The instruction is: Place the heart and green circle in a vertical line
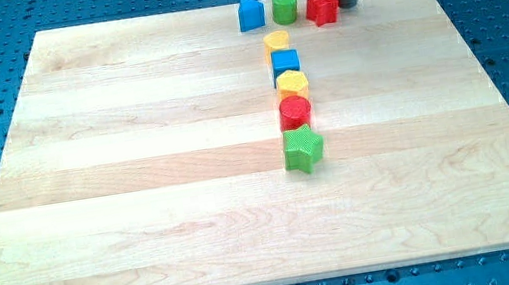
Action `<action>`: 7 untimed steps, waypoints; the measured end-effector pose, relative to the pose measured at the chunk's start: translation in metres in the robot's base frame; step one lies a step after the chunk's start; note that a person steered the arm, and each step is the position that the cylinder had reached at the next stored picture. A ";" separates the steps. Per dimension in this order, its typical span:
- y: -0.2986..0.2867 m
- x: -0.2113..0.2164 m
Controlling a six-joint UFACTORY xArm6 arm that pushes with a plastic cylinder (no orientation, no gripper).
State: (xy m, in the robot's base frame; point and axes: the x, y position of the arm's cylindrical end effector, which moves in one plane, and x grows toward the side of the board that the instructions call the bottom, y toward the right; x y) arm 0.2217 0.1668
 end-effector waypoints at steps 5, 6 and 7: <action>-0.078 -0.020; -0.094 -0.007; -0.100 -0.005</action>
State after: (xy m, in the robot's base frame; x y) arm 0.2167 0.0665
